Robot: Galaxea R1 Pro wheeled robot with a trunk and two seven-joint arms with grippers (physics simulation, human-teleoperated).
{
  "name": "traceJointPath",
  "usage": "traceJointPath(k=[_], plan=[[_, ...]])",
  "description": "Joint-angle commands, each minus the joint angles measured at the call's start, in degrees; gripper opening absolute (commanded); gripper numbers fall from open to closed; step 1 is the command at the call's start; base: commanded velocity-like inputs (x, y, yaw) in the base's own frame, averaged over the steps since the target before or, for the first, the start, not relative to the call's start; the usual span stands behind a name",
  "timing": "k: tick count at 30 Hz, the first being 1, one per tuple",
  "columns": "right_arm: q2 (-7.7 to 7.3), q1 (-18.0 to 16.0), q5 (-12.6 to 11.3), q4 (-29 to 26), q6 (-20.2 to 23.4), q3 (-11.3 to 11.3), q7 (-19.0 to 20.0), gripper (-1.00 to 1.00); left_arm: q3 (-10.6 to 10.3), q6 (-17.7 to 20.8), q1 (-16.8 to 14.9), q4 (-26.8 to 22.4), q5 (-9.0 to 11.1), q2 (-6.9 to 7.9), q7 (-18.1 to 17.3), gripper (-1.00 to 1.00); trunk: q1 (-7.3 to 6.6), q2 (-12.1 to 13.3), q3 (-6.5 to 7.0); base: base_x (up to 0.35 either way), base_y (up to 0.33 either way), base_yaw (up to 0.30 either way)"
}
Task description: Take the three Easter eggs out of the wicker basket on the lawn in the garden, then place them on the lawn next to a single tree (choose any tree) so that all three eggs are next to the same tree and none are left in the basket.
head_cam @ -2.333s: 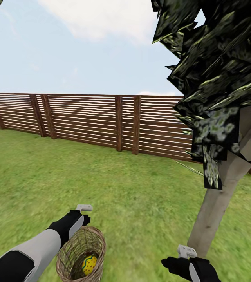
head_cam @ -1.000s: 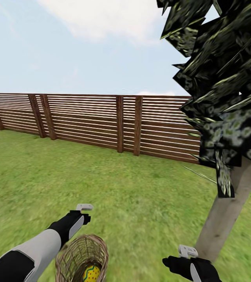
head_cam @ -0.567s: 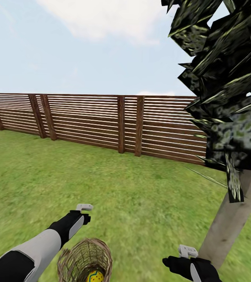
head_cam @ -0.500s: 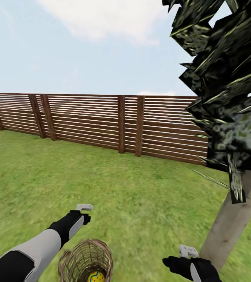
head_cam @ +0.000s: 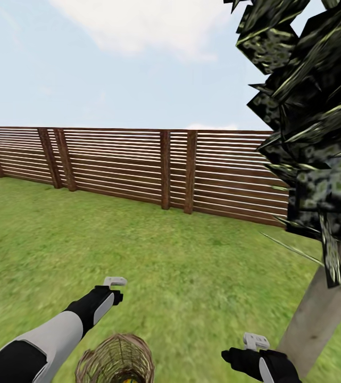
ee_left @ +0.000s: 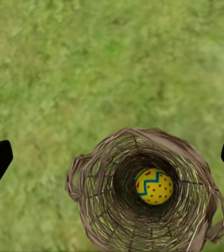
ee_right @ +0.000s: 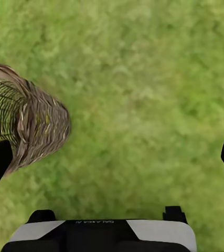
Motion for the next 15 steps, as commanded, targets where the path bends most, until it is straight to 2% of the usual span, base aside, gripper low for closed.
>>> traceJointPath(k=[1,6,15], plan=[[0.05,0.0,-0.3,0.0,0.3,-0.2,0.1,1.00,-0.5,0.3,0.0,-0.2,0.6,0.06,0.4,1.00,0.04,0.0,-0.02,0.207,-0.095,0.000],[0.03,0.0,-0.3,0.0,0.3,-0.2,0.1,1.00,-0.5,0.3,0.0,-0.2,0.6,0.07,0.4,1.00,0.04,0.0,-0.02,0.136,-0.068,0.000],[-0.03,0.0,-0.3,0.0,0.3,-0.2,0.1,1.00,-0.5,0.4,0.0,-0.2,0.7,0.02,0.3,1.00,0.04,0.0,-0.02,0.111,0.009,0.000]])
